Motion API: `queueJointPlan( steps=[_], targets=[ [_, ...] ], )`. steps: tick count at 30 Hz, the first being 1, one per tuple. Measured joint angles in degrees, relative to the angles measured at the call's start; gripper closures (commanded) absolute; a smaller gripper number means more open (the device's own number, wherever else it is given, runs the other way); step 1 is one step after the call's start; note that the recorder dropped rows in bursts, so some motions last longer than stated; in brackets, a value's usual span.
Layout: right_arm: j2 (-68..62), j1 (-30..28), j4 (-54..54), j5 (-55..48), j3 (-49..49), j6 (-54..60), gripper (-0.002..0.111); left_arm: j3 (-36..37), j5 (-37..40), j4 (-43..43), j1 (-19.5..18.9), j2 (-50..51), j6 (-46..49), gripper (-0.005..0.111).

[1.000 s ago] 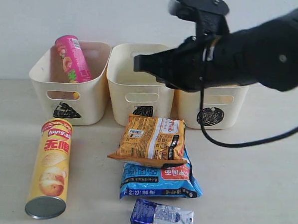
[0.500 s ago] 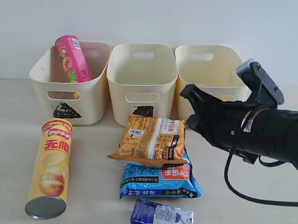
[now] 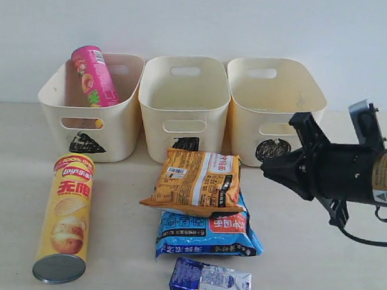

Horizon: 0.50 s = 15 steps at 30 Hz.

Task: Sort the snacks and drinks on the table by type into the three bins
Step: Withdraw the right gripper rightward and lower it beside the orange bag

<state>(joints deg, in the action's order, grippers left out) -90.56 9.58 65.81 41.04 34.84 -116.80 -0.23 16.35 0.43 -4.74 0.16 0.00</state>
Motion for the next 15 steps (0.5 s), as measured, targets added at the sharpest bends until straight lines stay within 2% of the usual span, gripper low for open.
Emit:
queueJointPlan(
  steps=[2,4,6,15],
  targets=[
    [-3.45,-4.13,3.5,8.15,0.02,-2.05,0.069,0.0,0.0,0.0,0.0,0.0,0.0,0.102],
    [-7.21,-5.94,5.06,14.79,0.02,-2.82,0.051,0.0,0.0,0.0,0.0,0.0,0.0,0.102],
    [-9.48,-6.18,6.4,17.62,0.02,-3.08,0.042,0.0,0.0,0.0,0.0,0.0,0.0,0.102],
    [-12.17,-4.45,7.13,16.76,0.77,-1.48,0.042,0.0,0.0,0.0,0.0,0.0,0.0,0.102]
  ],
)
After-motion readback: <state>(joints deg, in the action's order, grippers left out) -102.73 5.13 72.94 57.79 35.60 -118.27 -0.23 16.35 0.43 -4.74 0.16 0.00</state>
